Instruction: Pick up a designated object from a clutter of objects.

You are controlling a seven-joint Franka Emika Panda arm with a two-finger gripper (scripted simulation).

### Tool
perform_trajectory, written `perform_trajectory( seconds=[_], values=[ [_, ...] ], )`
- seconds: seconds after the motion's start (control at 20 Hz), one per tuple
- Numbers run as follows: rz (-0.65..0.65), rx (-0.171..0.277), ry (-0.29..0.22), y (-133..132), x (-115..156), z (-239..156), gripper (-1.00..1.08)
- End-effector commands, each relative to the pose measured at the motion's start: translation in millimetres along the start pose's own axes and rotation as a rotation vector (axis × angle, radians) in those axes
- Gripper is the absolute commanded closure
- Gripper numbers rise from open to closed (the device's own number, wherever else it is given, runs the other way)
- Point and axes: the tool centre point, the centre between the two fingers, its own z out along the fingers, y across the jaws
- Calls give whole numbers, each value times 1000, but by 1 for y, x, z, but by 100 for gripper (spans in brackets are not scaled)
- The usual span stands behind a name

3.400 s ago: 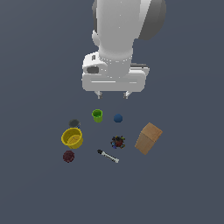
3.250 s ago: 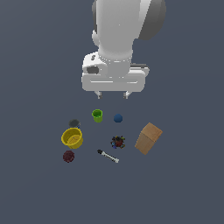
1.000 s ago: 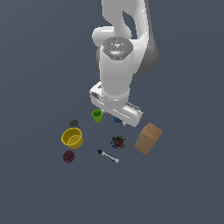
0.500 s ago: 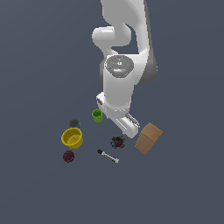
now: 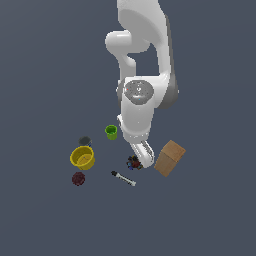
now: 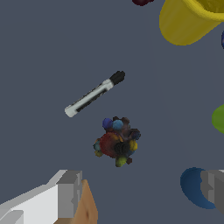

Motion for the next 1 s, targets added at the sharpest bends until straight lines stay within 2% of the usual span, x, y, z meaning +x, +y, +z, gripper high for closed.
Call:
perform_trajectory(
  seconds=[0.0,0.5,0.95],
  values=[
    [66,4,2,-2,-1,10,-92],
    [296,17,8,-9,-3,44,-92],
    [397,23,11,-11,-5,59,-92]
  ],
)
